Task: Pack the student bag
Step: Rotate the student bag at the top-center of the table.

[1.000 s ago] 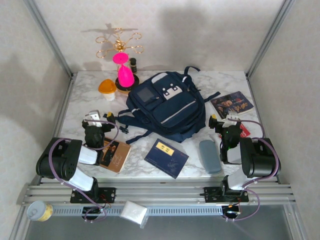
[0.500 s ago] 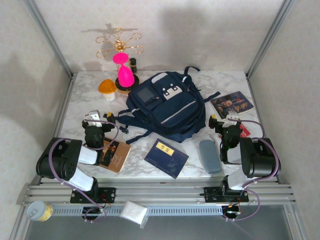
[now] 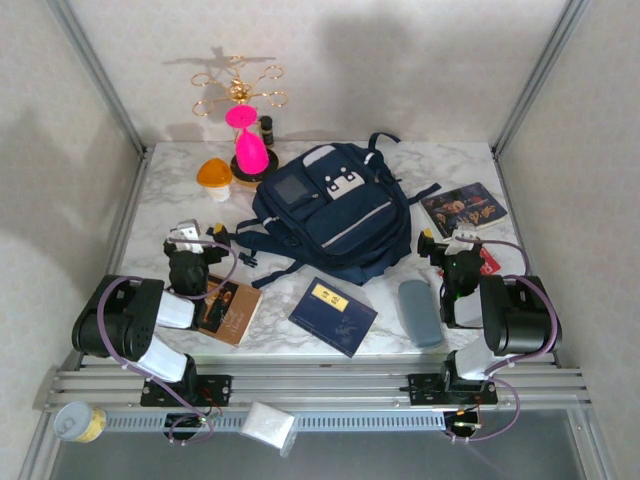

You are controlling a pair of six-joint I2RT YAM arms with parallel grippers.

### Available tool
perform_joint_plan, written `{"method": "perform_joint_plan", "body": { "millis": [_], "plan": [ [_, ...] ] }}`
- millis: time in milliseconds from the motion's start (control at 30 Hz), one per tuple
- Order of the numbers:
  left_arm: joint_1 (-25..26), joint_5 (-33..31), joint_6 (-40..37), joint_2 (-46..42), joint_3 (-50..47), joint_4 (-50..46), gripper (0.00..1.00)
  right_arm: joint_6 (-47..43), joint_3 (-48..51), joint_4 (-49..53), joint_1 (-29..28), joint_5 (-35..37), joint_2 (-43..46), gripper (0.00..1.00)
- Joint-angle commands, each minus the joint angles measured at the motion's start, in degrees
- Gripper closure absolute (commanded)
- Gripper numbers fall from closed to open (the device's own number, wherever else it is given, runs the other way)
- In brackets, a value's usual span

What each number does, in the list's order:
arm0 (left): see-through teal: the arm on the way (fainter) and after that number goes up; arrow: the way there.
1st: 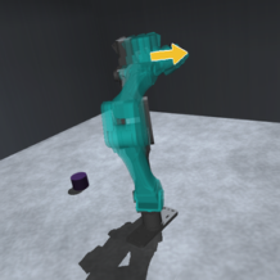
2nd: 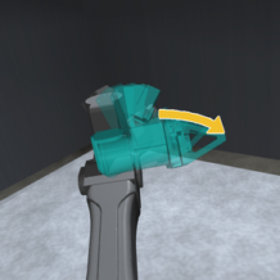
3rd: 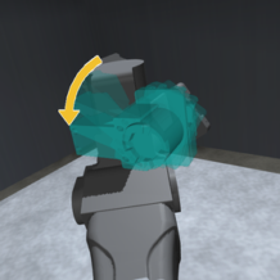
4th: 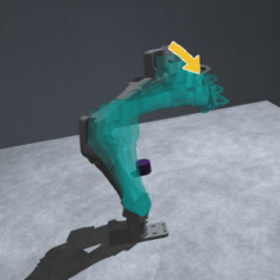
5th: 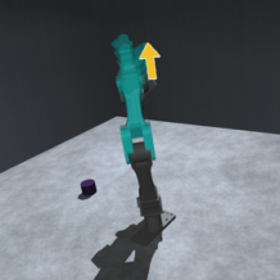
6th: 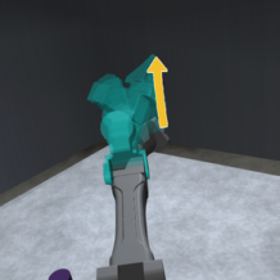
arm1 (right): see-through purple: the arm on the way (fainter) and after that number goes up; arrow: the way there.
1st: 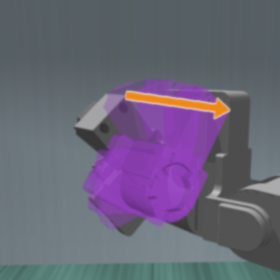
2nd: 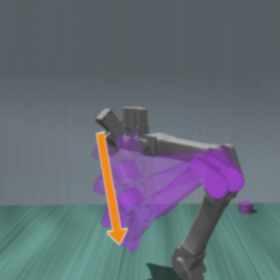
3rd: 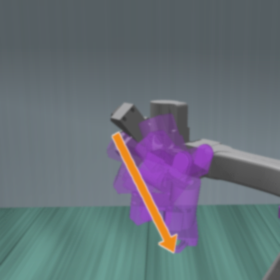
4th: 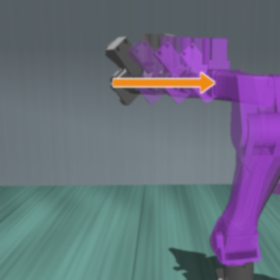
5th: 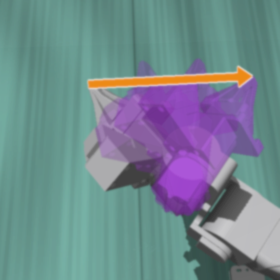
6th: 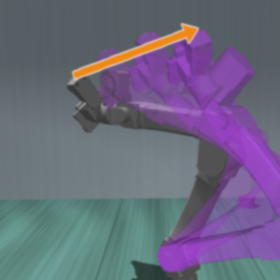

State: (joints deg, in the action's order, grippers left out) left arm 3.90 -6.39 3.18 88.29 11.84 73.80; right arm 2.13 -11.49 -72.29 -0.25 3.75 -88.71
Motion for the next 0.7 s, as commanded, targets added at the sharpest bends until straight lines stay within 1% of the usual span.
{"method": "perform_joint_plan", "body": {
  "millis": [0, 100, 133, 200, 267, 367, 500, 567, 600, 667],
  "plan": [
    [-0.39, 0.33, 0.07, 0.04, 1.0, 0.73, 0.01, -0.55, -0.82, -2.38, -0.32, -0.21, 0.02, 0.01],
    [-0.43, 0.0, 0.2, -0.07, 1.09, 0.49, 0.01, -0.64, -0.51, -2.57, -0.36, -0.52, 0.28, 0.01],
    [-0.32, 1.14, -0.25, -0.52, 1.08, 0.19, 0.01, -0.64, -0.26, -3.02, -0.29, -0.73, 0.46, 0.01],
    [-0.22, 2.66, -1.06, -2.3, 1.18, -1.44, 0.01, -0.64, 0.56, -3.45, -0.29, -0.39, 1.97, 0.01],
    [-0.21, 1.88, -0.62, -4.85, 1.32, -3.97, 0.01, -0.38, 0.38, -1.35, -0.37, 0.44, 4.2, 0.01],
    [-0.3, 1.12, -0.37, -8.5, 3.08, -9.55, 0.01, 0.19, -1.63, 7.15, -0.42, 0.58, 8.86, 0.01],
    [-0.3, 2.43, 0.59, -13.91, 6.7, -19.82, 0.01, 4.05, -5.16, 17.78, -0.34, 1.98, 14.02, 0.01],
    [-0.3, 4.37, 1.53, -17.01, 8.29, -24.61, 0.01, 6.64, -6.49, 22.68, -0.33, 1.08, 16.96, 0.01],
    [-0.3, 5.82, 2.31, -18.73, 9.15, -26.89, 0.01, 9.08, -7.4, 25.61, -0.29, 1.1, 18.64, 0.01],
    [-0.39, 8.18, 4.85, -21.64, 10.4, -29.64, 0.01, 18.17, -11.19, 35.52, -0.36, 4.27, 21.09, 0.01]
  ]
}}
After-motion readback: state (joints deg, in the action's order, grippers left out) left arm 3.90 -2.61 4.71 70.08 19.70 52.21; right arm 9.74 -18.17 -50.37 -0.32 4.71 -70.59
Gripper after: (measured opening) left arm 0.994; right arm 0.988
